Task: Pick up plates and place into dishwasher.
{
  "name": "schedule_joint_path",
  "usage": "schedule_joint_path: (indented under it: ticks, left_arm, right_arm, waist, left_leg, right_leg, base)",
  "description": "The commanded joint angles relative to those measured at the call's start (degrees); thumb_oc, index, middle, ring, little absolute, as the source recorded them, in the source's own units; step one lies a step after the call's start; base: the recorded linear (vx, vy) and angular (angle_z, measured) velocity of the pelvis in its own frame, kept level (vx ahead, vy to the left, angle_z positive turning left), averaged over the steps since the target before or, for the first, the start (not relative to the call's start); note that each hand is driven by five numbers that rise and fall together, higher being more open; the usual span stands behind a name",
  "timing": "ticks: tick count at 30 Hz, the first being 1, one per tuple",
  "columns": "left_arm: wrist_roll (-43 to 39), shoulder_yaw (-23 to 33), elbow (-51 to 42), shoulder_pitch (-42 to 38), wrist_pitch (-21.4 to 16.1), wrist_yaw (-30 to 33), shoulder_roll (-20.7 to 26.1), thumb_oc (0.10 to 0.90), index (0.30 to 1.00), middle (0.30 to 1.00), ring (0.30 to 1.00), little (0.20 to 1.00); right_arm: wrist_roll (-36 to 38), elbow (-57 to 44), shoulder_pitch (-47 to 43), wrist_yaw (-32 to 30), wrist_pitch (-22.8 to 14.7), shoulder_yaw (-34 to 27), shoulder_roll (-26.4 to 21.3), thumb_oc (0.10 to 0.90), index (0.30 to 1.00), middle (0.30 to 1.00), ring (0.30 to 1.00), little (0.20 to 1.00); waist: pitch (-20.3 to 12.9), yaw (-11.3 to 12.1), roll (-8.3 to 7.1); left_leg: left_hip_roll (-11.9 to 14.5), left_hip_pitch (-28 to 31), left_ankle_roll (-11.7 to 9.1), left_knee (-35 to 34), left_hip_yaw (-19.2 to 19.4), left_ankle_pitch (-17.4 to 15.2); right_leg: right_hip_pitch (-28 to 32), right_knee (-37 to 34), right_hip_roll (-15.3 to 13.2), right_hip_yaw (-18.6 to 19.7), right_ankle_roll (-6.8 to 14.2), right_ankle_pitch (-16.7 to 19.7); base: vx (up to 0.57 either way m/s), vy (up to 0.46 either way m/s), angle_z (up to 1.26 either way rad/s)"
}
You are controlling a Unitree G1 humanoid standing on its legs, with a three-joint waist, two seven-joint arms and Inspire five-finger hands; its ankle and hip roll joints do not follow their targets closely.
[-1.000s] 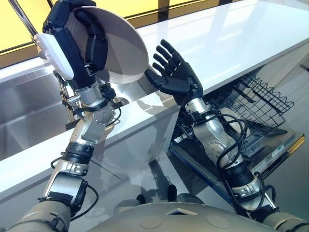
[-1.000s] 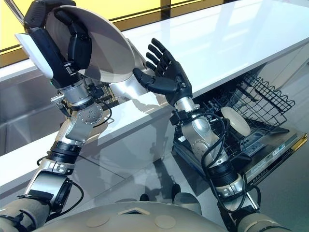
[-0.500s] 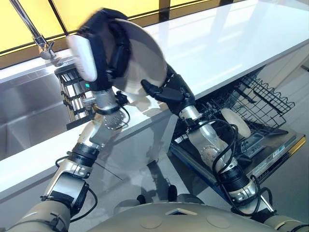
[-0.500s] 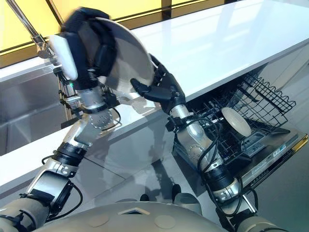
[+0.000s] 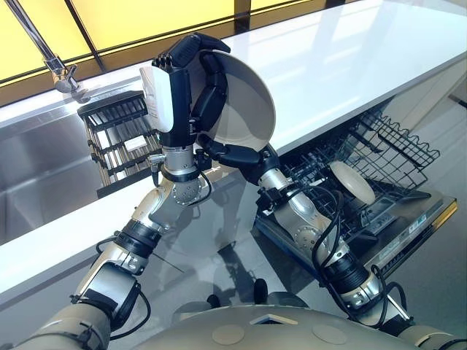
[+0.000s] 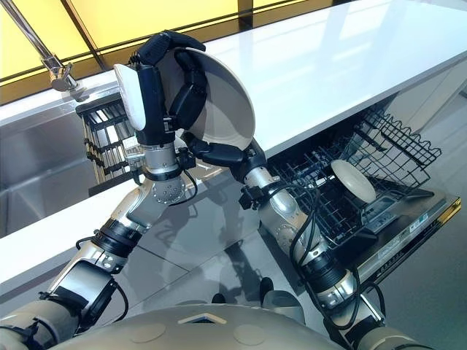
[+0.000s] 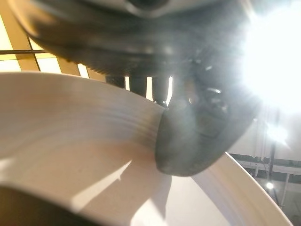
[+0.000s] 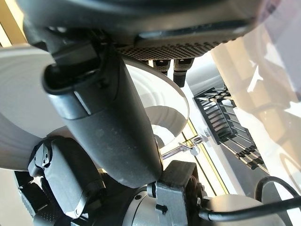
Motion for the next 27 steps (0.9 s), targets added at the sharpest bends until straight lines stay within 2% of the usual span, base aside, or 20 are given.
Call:
schedule_joint_path:
  ticks: [1, 3, 4, 5, 6, 7, 11, 16, 25, 26, 27]
  left_arm:
    - [-0.2, -0.4, -0.6, -2.8, -4.4, -1.0, -2.1, 0.100, 0.300, 0.300, 0.300, 0.200]
    - [-0.9, 0.2, -0.9, -1.7, -4.4, -2.0, -2.0, 0.100, 0.300, 0.300, 0.300, 0.200]
    - [-1.2, 0.5, -0.8, -1.1, -4.7, -2.1, -1.8, 0.100, 0.300, 0.300, 0.300, 0.200]
    - [-1.3, 1.1, -0.9, -0.3, -4.7, -2.6, -1.7, 0.100, 0.300, 0.300, 0.300, 0.200]
    - [-1.7, 1.8, -0.9, 0.5, -5.0, -3.1, -1.7, 0.100, 0.300, 0.300, 0.300, 0.200]
    - [-1.9, 2.8, -1.2, 1.5, -4.9, -3.5, -1.5, 0.100, 0.300, 0.300, 0.300, 0.200]
    - [-0.9, 6.7, -0.8, 5.8, -5.1, -4.4, 0.2, 0.100, 0.300, 0.300, 0.300, 0.200]
    - [2.4, 12.3, 1.8, 10.8, -6.8, -3.4, 2.4, 0.100, 0.300, 0.300, 0.300, 0.200]
    - [1.6, 17.4, 3.8, 15.5, -8.7, -3.2, 3.6, 0.100, 0.300, 0.300, 0.300, 0.200]
    - [0.8, 17.8, 4.1, 15.8, -9.3, -3.4, 3.4, 0.100, 0.300, 0.300, 0.300, 0.200]
    - [0.4, 18.2, 4.2, 16.1, -10.0, -3.5, 3.3, 0.100, 0.300, 0.300, 0.300, 0.200]
  right_arm:
    - [-3.3, -6.3, -4.1, 0.9, -7.6, -2.1, 5.6, 0.608, 0.735, 0.735, 0.735, 0.708]
    - [-5.1, -6.5, -3.6, 0.4, -8.8, -3.0, 5.5, 0.641, 0.764, 0.764, 0.764, 0.741]
    - [-6.1, -6.9, -3.3, -0.1, -9.5, -3.5, 5.2, 0.709, 0.822, 0.822, 0.822, 0.809]
    - [-7.1, -7.1, -3.1, -0.4, -10.2, -4.2, 5.0, 0.701, 0.815, 0.815, 0.815, 0.801]
    - [-8.5, -7.5, -2.7, -0.5, -10.7, -4.9, 4.8, 0.726, 0.836, 0.836, 0.836, 0.826]
    - [-10.3, -7.9, -2.4, -0.9, -11.2, -5.7, 4.5, 0.800, 0.900, 0.900, 0.900, 0.900]
    - [-15.4, -9.2, -1.0, -0.9, -12.6, -8.9, 3.1, 0.800, 0.900, 0.900, 0.900, 0.900]
    - [-15.4, -9.3, 0.5, -0.5, -13.9, -13.2, 0.9, 0.800, 0.900, 0.900, 0.900, 0.900]
    - [-14.6, -9.7, 3.1, -0.4, -16.7, -17.8, -0.5, 0.800, 0.900, 0.900, 0.900, 0.900]
    - [-14.7, -9.7, 3.2, -0.6, -17.0, -18.4, -0.5, 0.427, 0.580, 0.580, 0.580, 0.527]
    - [-14.6, -9.5, 3.3, -0.3, -17.1, -18.8, -0.4, 0.100, 0.300, 0.300, 0.300, 0.200]
  waist:
    - [-4.1, -0.1, 0.81]
    - [-4.0, 0.0, 0.82]
    - [-4.0, 0.0, 0.85]
    - [-4.0, 0.0, 0.88]
    - [-4.0, 0.1, 0.90]
    - [-4.1, 0.2, 0.91]
    - [-3.9, 0.5, 1.04]
    - [-4.3, 1.0, 1.43]
    - [-4.8, 0.8, 1.58]
    - [-4.9, 0.8, 1.54]
    - [-4.8, 0.8, 1.49]
  left_leg:
    - [-1.9, -1.6, 1.5, 0.1, 0.2, -4.7]
    - [-1.8, -1.5, 1.5, 0.1, 0.2, -4.7]
    - [-1.8, -1.5, 1.5, 0.1, 0.4, -4.8]
    - [-1.8, -1.5, 1.5, 0.1, 0.4, -4.8]
    - [-1.8, -1.5, 1.5, 0.1, 0.4, -4.8]
    - [-1.8, -1.9, 1.5, 0.1, 0.6, -4.4]
    - [-1.9, -1.2, 1.4, 0.1, 1.2, -4.9]
    - [-1.8, -1.1, 1.2, 0.1, 2.3, -4.9]
    - [-1.8, -1.3, 1.2, 0.1, 2.7, -4.7]
    - [-1.8, -1.3, 1.3, 0.1, 2.5, -4.7]
    - [-1.9, -1.2, 1.4, 0.1, 2.4, -4.8]
  right_leg:
    - [3.4, 2.1, 2.3, -2.9, 1.9, -9.7]
    - [3.4, 1.9, 2.3, -2.9, 2.0, -9.6]
    - [3.4, 1.8, 2.2, -2.9, 2.0, -9.5]
    - [3.4, 1.6, 2.2, -3.0, 2.1, -9.4]
    - [3.5, 1.5, 2.1, -2.9, 2.1, -9.3]
    - [3.1, 1.4, 2.0, -2.9, 2.1, -8.9]
    - [3.4, 0.6, 1.9, -3.5, 2.2, -8.5]
    - [3.1, 0.2, 1.3, -4.2, 2.5, -8.0]
    - [2.7, 0.2, 0.9, -3.8, 2.8, -7.4]
    - [2.7, 0.2, 0.9, -3.6, 2.8, -7.4]
    - [2.7, 0.3, 0.9, -3.5, 2.8, -7.4]
  base:
    - [0.00, 0.000, 0.00]
    - [0.00, 0.000, 0.00]
    - [0.00, 0.000, 0.00]
    - [0.00, 0.000, 0.00]
    - [0.00, 0.000, 0.00]
    - [0.00, 0.000, 0.00]
    - [0.01, 0.001, -0.01]
    - [0.02, 0.006, -0.03]
    - [0.01, 0.014, -0.03]
    - [0.00, 0.000, 0.00]
    - [0.00, 0.000, 0.00]
